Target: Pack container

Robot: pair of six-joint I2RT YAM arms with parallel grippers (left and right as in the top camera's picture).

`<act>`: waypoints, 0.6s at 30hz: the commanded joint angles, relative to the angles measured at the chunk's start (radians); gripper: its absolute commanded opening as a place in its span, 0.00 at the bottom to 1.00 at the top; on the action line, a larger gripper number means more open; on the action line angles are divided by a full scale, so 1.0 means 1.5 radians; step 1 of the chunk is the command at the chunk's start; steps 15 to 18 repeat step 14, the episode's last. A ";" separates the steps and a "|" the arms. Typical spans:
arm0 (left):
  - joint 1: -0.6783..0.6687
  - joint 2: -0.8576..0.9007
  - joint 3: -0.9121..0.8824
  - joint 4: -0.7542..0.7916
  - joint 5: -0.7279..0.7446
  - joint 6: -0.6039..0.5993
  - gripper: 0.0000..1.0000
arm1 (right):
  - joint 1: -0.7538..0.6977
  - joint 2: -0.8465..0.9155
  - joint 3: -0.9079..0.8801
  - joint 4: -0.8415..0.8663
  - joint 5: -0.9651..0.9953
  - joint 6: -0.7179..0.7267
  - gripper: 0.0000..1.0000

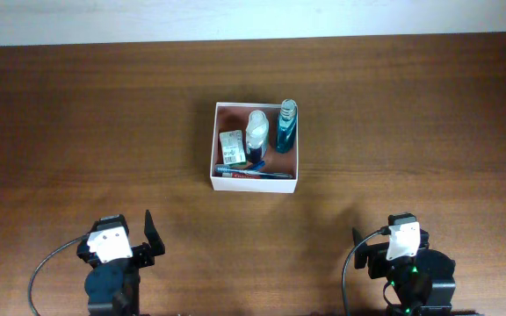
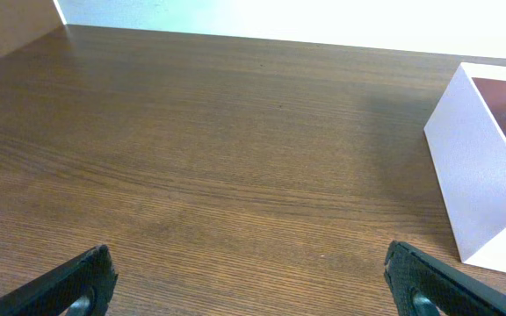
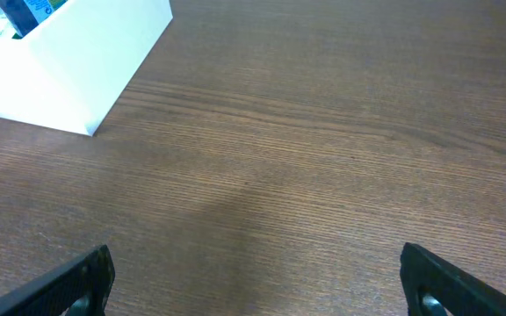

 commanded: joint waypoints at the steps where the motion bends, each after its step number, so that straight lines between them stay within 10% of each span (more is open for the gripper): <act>1: 0.005 -0.007 -0.005 0.004 0.005 0.008 1.00 | -0.005 -0.005 -0.004 0.001 -0.003 0.008 0.99; 18: 0.005 -0.007 -0.005 0.004 0.005 0.008 1.00 | -0.005 -0.005 -0.004 0.001 -0.003 0.008 0.99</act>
